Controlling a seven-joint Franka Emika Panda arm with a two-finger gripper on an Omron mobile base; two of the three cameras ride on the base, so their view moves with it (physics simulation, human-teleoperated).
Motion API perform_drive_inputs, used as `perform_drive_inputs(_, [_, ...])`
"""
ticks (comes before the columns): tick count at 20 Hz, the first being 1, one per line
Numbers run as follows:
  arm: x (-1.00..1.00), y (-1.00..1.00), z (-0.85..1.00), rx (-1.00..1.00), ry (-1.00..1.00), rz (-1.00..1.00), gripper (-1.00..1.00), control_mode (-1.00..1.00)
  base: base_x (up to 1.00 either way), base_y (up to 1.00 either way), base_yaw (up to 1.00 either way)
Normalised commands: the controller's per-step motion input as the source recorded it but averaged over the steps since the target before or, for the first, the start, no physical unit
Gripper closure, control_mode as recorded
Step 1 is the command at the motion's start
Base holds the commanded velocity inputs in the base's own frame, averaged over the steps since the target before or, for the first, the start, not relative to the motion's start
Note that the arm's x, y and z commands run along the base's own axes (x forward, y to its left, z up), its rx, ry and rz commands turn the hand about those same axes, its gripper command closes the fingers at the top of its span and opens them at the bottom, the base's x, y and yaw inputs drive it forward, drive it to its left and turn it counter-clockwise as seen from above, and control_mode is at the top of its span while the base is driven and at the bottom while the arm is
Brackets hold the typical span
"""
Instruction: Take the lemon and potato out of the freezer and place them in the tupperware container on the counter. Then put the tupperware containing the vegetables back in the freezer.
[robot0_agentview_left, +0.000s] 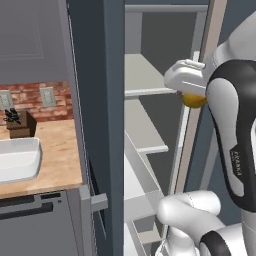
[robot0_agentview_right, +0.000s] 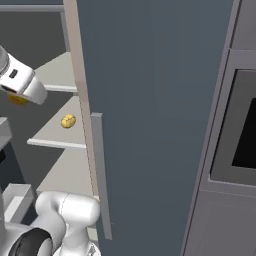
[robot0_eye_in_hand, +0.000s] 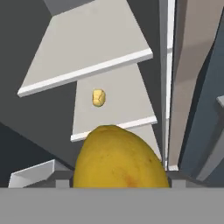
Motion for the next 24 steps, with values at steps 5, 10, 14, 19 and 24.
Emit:
perform_drive_inputs(5, [-0.08,-0.07,-0.28,0.00,0.32,0.00,1.00,-1.00,0.00,0.00,0.00])
perform_drive_inputs(10, [0.00,-0.02,-0.26,0.00,0.20,0.00,1.00,-1.00,0.00,0.00,0.00])
perform_drive_inputs(14, [-0.02,0.00,-0.03,0.00,0.00,0.00,1.00,1.00,-0.36,-0.02,0.00])
perform_drive_inputs(19, [0.00,0.00,0.00,0.00,0.00,0.00,1.00,1.00,-0.82,-0.21,0.00])
perform_drive_inputs(24, [0.00,0.00,0.00,0.00,0.00,0.00,1.00,1.00,-0.22,-0.73,0.00])
